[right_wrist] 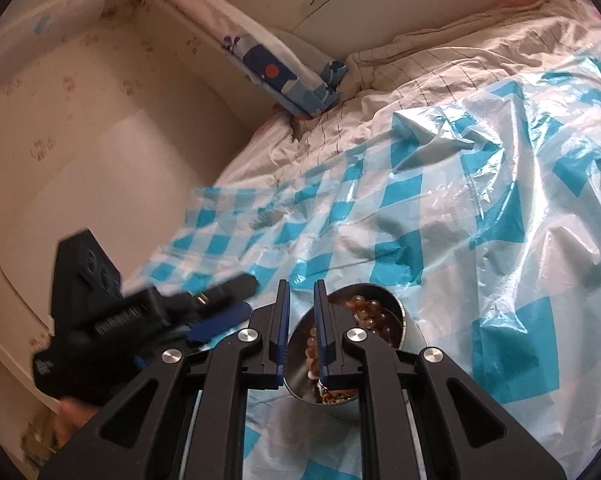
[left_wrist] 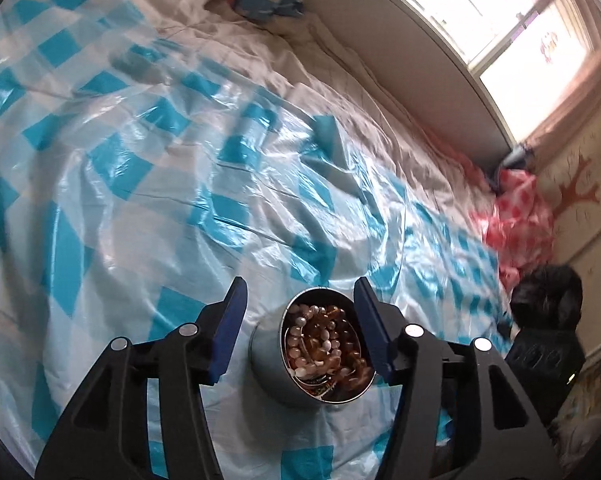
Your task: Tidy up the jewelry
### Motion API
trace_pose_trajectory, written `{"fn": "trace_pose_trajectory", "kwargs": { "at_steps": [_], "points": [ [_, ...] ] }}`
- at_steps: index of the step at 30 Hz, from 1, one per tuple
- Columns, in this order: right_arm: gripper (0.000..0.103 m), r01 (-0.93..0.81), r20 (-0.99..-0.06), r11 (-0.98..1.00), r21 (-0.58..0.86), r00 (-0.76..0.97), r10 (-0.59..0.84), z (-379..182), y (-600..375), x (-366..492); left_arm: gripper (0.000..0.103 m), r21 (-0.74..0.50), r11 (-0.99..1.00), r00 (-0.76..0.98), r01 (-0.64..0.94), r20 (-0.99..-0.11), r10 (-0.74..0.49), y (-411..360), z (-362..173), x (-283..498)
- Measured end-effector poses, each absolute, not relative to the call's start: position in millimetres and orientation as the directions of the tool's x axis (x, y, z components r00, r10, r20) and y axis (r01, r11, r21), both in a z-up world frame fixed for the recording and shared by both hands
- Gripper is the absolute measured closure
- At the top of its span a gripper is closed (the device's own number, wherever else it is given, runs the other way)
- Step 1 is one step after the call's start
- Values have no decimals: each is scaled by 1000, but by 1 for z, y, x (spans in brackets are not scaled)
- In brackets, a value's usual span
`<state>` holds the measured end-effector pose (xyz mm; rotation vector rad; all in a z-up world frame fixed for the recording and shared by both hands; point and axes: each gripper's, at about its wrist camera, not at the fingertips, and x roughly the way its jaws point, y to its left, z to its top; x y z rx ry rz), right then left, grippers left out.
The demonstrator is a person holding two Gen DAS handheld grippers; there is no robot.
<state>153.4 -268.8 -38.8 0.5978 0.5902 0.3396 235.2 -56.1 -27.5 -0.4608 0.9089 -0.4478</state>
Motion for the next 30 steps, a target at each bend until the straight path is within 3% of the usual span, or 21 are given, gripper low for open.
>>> {"fn": "trace_pose_trajectory", "kwargs": {
  "at_steps": [7, 11, 13, 15, 18, 23, 25, 30],
  "points": [
    [89, -157, -475, 831, 533, 758, 448, -39, -245, 157, 49, -543, 821, 545, 176, -641, -540, -56, -22, 233],
    [73, -144, -482, 855, 499, 774, 411, -33, -244, 153, 45, -455, 867, 568, 202, -667, -482, -66, -16, 227],
    [66, -132, -493, 873, 470, 781, 383, -29, -243, 152, 37, -391, 896, 593, 210, -678, -435, -71, -11, 222],
    [48, -103, -515, 903, 418, 792, 328, -25, -243, 150, 31, -327, 920, 623, 216, -679, -388, -74, -6, 217],
    [36, -54, -548, 942, 331, 802, 238, -20, -242, 145, 22, -226, 950, 665, 214, -679, -311, -75, -1, 204],
    [31, 36, -599, 970, 239, 792, 118, -21, -253, 119, 19, -85, 971, 708, 222, -671, -220, -66, 12, 178],
    [26, 64, -595, 977, 205, 801, 72, -16, -258, 104, 14, -62, 975, 720, 214, -664, -200, -59, 15, 164],
    [25, 94, -611, 983, 156, 792, 22, -15, -261, 59, 14, -14, 973, 694, 230, -699, -174, -44, 6, 125]
  ]
}}
